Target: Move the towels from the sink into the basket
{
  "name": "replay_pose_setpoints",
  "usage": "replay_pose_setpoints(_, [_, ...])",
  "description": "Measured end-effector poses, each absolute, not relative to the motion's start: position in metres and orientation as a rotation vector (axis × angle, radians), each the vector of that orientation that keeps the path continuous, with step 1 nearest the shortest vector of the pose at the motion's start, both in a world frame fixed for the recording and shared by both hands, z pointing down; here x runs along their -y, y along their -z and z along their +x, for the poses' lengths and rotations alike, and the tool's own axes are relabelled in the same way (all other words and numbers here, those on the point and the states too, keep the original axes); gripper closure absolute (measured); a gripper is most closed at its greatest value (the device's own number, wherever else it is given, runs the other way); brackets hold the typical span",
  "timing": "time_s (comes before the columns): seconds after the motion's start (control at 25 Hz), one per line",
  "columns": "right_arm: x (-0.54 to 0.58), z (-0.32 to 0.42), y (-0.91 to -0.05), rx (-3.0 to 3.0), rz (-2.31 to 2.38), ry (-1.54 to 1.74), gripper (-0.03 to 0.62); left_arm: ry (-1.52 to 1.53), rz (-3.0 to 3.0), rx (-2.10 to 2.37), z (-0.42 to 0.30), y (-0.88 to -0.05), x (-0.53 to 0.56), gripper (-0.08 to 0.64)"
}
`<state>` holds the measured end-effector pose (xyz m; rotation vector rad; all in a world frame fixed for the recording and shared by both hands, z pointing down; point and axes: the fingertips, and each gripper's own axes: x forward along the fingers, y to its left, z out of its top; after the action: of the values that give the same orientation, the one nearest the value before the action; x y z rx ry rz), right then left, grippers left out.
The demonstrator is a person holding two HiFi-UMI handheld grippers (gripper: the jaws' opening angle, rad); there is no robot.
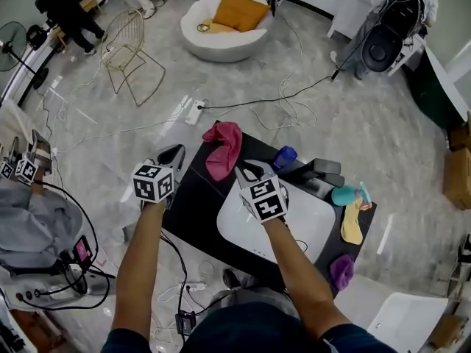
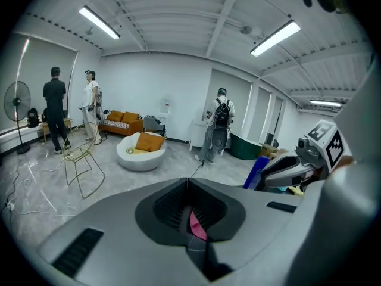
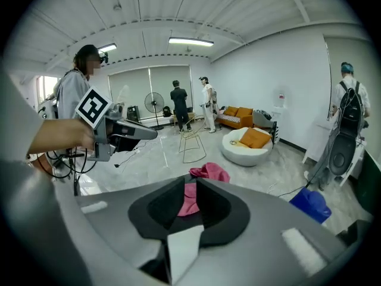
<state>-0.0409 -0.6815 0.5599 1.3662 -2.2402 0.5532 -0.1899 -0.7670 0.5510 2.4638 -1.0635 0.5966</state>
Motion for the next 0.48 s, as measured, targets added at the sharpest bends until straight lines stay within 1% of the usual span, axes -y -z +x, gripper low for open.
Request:
replay_pose_setpoints(0.36, [0.708, -0.05, -0.633, 2.188, 1.301, -0.652, 0.491, -0.696, 2.392, 1.023, -0.165, -0.626, 0.809, 0.547])
replay_pose_setpoints(0.48, [0.714, -0.055, -0.656, 2.166, 1.268, -0.678, 0.481, -0.734, 2.364, 1.01, -0.157, -0.651, 0.822, 0.501])
